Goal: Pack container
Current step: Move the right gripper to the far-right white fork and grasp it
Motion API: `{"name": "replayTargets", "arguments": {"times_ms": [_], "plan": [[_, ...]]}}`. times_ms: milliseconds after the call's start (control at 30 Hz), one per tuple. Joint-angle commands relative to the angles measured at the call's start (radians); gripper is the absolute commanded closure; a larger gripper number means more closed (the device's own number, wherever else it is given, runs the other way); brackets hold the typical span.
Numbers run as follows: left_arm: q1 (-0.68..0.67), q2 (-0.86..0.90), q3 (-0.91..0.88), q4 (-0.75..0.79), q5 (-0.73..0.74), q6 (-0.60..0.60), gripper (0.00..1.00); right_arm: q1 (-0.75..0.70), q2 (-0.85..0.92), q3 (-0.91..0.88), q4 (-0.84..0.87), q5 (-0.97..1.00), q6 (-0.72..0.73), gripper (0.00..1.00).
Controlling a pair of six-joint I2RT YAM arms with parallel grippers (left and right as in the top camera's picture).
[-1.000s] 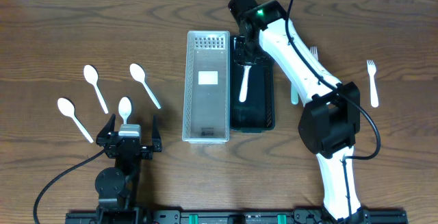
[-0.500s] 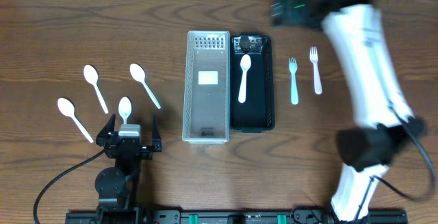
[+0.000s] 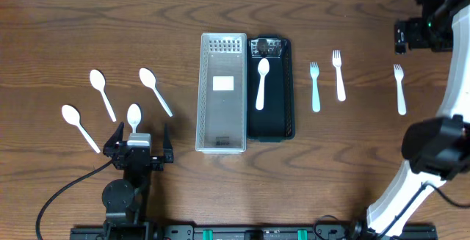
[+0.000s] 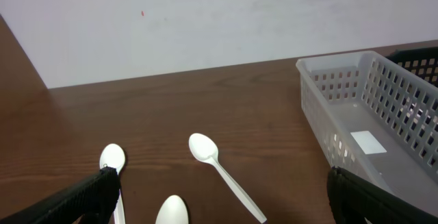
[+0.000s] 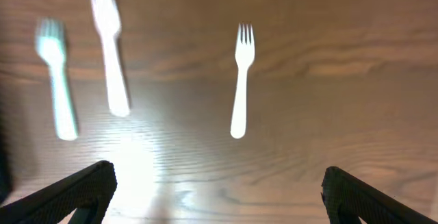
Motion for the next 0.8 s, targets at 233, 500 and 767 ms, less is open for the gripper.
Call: {"name": "replayTargets", "arguments": {"times_ms": [233, 500, 767], "plan": [[-0.003, 0.000, -0.013, -0.038, 0.021, 0.014, 0.02, -0.115, 0.164, -0.001, 0.019, -0.112, -0.143, 0.01], [-0.003, 0.000, -0.013, -0.038, 0.021, 0.014, 0.02, -0.109, 0.314, -0.001, 0.024, -0.078, -0.132, 0.01], [-0.003, 0.000, -0.013, -0.038, 0.021, 0.014, 0.02, -0.115, 0.377, -0.001, 0.055, -0.075, -0.148, 0.01]]}}
